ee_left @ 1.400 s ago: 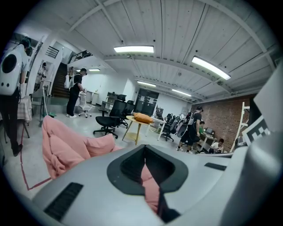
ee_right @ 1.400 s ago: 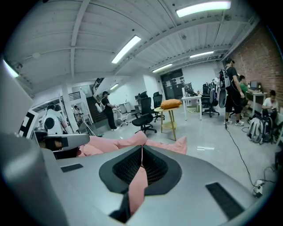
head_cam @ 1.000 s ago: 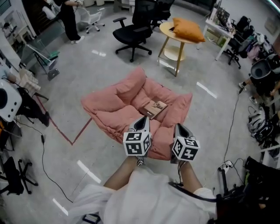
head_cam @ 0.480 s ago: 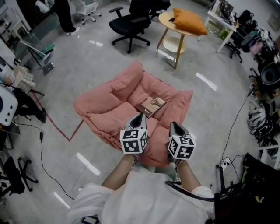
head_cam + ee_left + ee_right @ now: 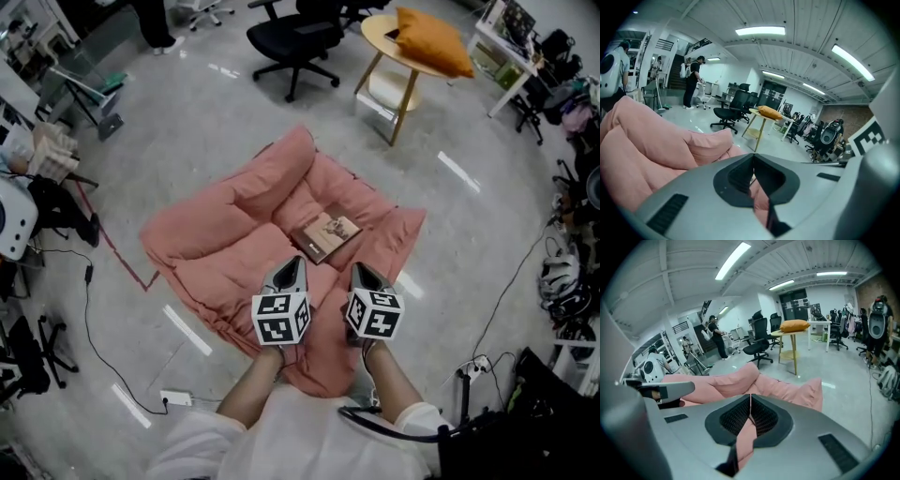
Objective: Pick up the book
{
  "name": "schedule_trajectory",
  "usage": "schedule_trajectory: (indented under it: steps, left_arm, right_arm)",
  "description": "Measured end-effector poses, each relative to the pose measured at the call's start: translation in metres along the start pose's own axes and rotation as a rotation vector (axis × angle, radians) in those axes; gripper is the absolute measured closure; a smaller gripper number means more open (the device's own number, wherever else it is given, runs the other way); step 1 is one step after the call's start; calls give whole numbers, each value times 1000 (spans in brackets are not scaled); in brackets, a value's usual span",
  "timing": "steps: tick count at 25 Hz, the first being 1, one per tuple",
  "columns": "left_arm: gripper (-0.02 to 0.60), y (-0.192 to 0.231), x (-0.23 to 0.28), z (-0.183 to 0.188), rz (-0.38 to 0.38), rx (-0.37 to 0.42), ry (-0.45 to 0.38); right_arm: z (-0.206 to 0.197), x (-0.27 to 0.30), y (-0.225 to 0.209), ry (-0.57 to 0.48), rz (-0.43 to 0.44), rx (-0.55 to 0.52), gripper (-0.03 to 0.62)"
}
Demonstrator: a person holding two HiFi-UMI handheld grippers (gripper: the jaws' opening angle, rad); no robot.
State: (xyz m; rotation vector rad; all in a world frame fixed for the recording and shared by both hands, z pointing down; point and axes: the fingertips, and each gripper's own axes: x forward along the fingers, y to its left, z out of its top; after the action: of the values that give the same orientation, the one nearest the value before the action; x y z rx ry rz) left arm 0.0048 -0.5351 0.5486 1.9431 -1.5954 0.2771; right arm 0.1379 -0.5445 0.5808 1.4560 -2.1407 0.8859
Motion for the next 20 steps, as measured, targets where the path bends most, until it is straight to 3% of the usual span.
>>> schedule_trajectory:
  steps: [15, 20]
  left_arm:
    - [572, 54, 98, -38, 123, 19, 67]
    - [572, 61, 118, -54, 115, 33, 107]
  right_arm:
    - [-84, 164, -46, 219, -24, 242, 557]
    - [-106, 206, -55, 277, -26, 277, 505]
